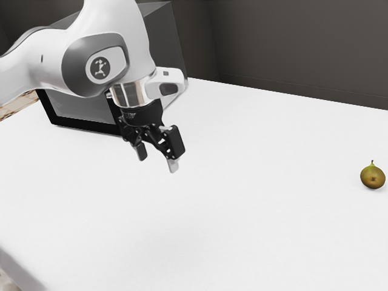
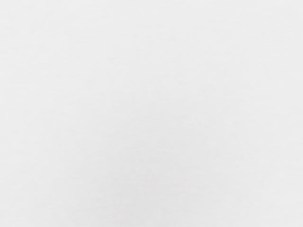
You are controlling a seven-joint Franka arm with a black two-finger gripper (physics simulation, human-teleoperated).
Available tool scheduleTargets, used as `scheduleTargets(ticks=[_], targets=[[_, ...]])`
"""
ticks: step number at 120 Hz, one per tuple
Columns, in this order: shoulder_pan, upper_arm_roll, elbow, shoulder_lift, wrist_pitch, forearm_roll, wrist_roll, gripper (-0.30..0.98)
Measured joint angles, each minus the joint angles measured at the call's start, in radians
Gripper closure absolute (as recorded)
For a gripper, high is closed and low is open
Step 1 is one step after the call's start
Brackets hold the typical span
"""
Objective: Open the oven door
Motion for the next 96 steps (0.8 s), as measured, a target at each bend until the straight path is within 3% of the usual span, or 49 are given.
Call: scheduleTargets(ticks=[6,12,20,36,41,47,55,61,67,82,96], targets=[[0.097,-0.097,0.245,0.123,-0.039,-0.007,0.013,0.00],[0.201,-0.148,0.373,0.187,-0.077,-0.013,0.027,0.01],[0.278,-0.170,0.432,0.217,-0.116,-0.018,0.043,0.00],[0.296,-0.175,0.471,0.199,-0.165,-0.024,0.073,0.00],[0.310,-0.127,0.546,0.122,-0.168,-0.030,0.098,0.01],[0.323,0.035,0.595,0.088,-0.120,-0.043,0.189,0.01],[0.414,0.141,0.595,0.135,-0.027,0.061,0.326,0.00],[0.442,0.184,0.575,0.176,0.047,0.073,0.422,0.00],[0.466,0.202,0.566,0.220,0.109,0.037,0.519,0.00],[0.547,0.210,0.562,0.337,0.264,-0.125,0.773,0.00],[0.561,0.205,0.589,0.448,0.421,-0.189,0.970,0.00]])
